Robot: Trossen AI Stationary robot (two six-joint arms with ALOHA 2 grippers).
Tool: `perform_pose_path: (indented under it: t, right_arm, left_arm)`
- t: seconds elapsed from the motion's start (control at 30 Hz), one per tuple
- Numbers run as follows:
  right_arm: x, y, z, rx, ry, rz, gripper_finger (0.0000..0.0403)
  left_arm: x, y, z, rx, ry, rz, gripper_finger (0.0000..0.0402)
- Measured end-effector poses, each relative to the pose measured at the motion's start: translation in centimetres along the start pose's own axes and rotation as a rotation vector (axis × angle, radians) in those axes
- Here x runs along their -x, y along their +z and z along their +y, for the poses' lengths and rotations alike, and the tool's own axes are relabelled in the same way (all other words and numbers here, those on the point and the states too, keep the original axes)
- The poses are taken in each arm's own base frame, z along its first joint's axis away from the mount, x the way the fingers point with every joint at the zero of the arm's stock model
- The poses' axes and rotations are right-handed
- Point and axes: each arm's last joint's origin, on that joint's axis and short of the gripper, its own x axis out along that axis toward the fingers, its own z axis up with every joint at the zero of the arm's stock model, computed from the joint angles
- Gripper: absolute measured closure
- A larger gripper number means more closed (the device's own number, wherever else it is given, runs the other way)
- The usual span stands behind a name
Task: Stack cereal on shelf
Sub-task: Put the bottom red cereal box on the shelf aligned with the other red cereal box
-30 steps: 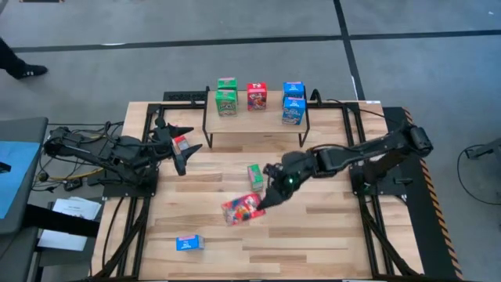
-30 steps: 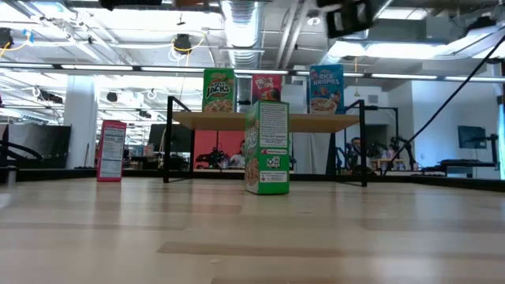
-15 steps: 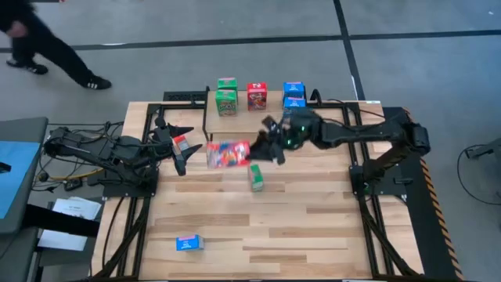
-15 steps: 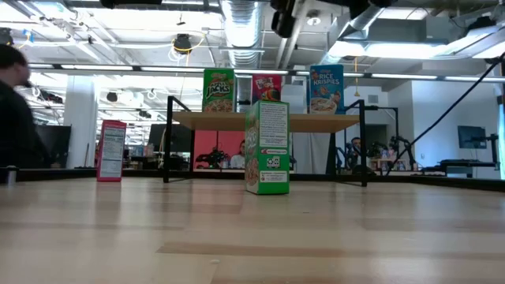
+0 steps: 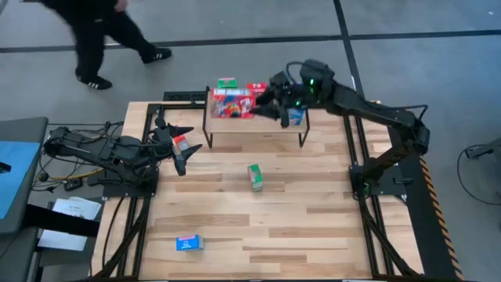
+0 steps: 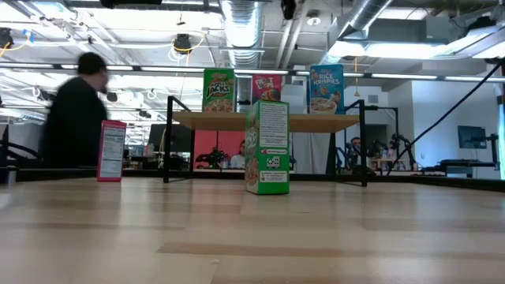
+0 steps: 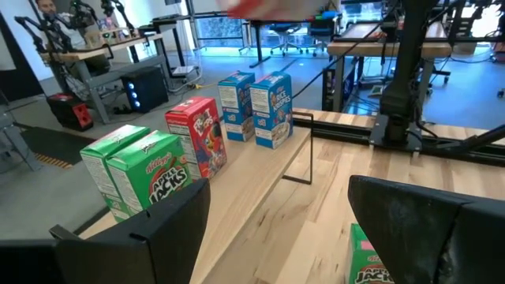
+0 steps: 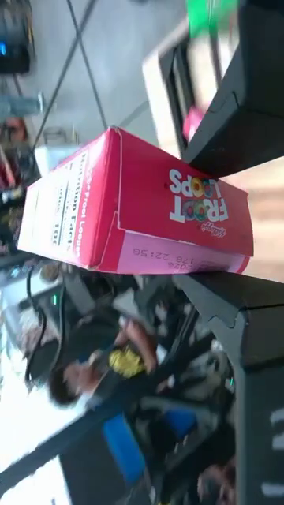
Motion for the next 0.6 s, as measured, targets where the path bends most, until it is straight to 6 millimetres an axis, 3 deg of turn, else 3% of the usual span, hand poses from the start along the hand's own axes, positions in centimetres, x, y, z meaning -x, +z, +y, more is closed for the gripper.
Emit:
perform_pose_path:
  t: [0.3, 0.6]
  right_arm:
    - [3.4, 2.6, -2.2, 0.076, -0.154, 0.076, 0.0190]
    - [4.7, 2.2, -3.5, 0.069, -0.222, 0.159, 0.0190]
  left_arm:
    - [0.0, 0.0, 0.0, 0.000, 0.000, 0.000, 0.0109]
    - [0.0, 0.0, 0.0, 0.000, 0.000, 0.000, 0.0109]
